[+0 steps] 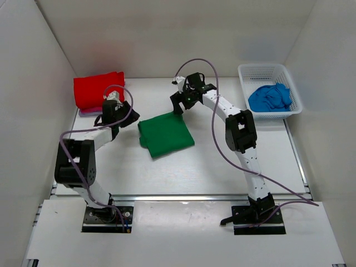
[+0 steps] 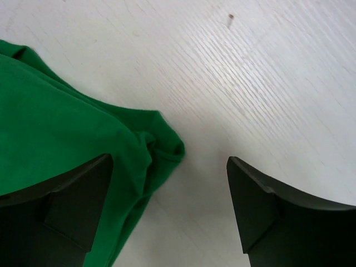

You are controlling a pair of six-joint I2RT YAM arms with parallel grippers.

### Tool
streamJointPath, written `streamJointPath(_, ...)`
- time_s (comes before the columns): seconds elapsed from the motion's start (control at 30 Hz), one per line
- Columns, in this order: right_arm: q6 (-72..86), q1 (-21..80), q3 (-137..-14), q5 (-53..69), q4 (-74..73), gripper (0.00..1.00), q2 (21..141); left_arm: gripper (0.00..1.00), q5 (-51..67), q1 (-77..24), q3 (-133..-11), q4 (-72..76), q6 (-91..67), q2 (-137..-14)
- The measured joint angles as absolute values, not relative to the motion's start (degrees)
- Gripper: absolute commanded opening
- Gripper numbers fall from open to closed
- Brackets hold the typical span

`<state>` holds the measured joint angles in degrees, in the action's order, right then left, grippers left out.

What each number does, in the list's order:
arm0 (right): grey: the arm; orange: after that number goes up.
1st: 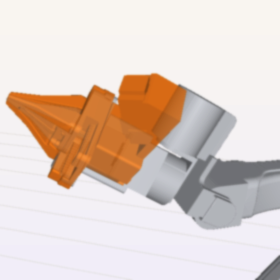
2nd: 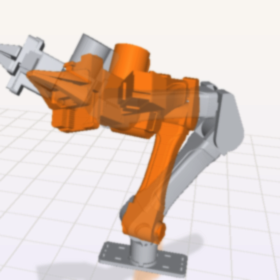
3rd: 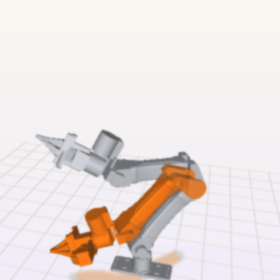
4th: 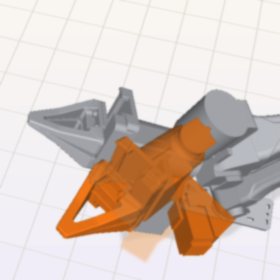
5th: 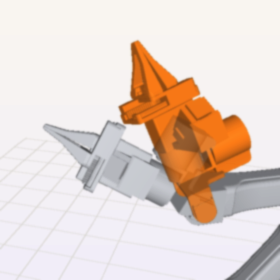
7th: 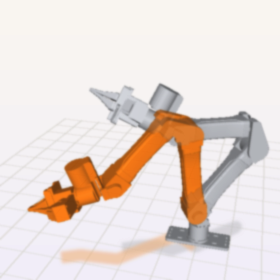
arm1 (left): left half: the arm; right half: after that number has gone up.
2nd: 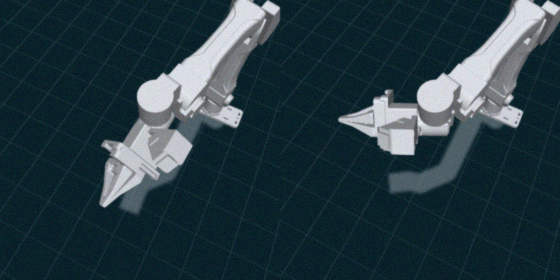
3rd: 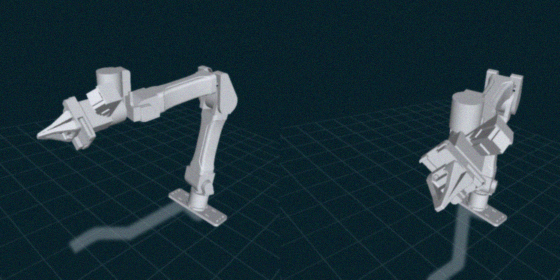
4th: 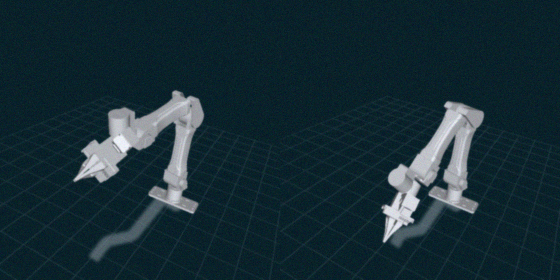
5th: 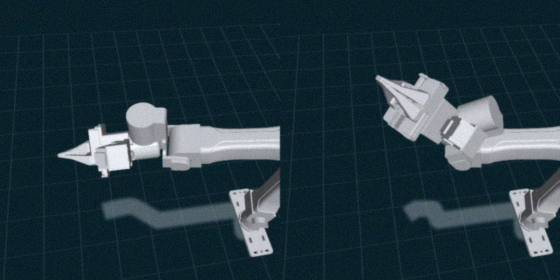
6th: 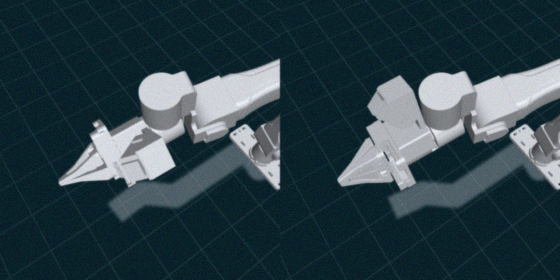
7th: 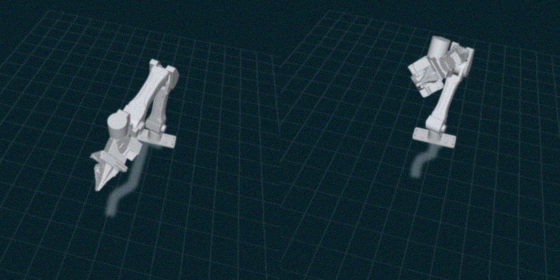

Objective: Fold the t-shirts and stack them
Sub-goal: Fold the long partially folded tshirt into a neat square, then put the neatly folded tshirt into the corner of the board with the left arm

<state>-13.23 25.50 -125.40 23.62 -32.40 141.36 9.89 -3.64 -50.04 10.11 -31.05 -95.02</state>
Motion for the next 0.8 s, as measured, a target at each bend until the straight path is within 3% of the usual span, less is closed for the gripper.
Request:
streamJointPath(0.27,-10.63,25.69,-122.76,16.21,-37.82,0.82,131.48,0.62,7.88,-4.05,-48.53,4.54,-30.44,-82.87)
streamJointPath(0.57,-8.49,23.97,-97.01,13.87,-35.46,0.89,102.89,0.66,6.63,-8.03,-43.16,-2.98,-31.92,-83.05)
streamJointPath(0.8,-7.77,21.23,-81.78,13.54,-32.99,0.9,91.05,0.73,3.6,-13.56,-44.36,-7.35,-34.63,-89.14)
